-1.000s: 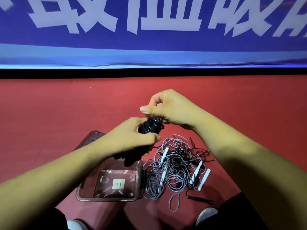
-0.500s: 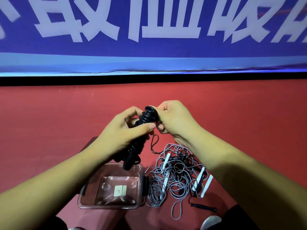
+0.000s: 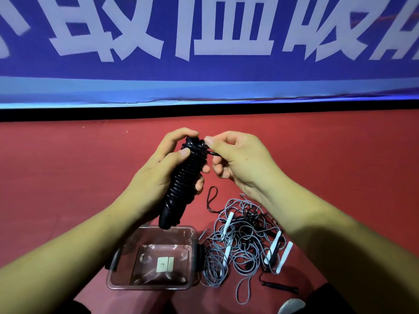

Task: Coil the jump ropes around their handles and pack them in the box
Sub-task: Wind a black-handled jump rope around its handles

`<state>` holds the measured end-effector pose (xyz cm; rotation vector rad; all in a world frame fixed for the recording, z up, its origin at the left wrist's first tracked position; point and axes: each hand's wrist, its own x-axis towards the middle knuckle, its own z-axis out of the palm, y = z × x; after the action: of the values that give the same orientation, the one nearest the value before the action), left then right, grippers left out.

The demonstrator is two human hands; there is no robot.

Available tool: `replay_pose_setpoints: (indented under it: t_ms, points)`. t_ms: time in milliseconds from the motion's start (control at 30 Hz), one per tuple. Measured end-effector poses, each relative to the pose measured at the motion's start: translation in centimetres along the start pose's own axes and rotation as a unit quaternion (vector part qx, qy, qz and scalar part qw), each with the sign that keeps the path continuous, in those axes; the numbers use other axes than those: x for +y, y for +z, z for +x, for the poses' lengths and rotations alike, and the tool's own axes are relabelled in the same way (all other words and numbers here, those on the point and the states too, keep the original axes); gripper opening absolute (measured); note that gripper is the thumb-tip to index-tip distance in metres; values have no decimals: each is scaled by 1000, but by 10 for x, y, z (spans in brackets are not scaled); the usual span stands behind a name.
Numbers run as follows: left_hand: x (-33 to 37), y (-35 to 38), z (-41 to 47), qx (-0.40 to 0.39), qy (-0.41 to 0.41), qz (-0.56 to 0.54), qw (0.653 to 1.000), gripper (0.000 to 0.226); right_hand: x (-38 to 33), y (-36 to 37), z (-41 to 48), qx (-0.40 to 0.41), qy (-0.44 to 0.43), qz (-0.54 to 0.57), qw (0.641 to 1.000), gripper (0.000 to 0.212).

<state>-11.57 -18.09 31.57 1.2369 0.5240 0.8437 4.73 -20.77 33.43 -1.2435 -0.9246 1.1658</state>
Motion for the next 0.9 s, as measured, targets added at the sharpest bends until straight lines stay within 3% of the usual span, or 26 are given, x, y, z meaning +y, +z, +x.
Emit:
replay_pose_setpoints:
  t_ms: [200,367,433,533,600,733,900]
  points:
    - [0,-1,0,-44,13,-139,989,13,-7,-6,-2,-118,-28,126,985,21]
    - [3,0,0,-22,4,-182,983,14,-8,-10,2,-93,-102,-60,989,7]
    - [2,-1,3,-15,7,-179,984,12,-7,-10,3,-79,-108,-108,985,15]
    - [2,-7,12,-28,6,-200,979,40,-6,-8,1,-73,-112,-123,983,21]
    - [1,-9,14,-23,5,-211,977,40,-5,-7,0,-68,-120,-108,985,19]
    - [5,-7,8,19,5,-205,979,4,-8,-5,-4,-115,-100,-9,988,9]
    - [8,-9,7,23,-60,-198,978,11,-11,-6,-4,-150,-43,123,980,11]
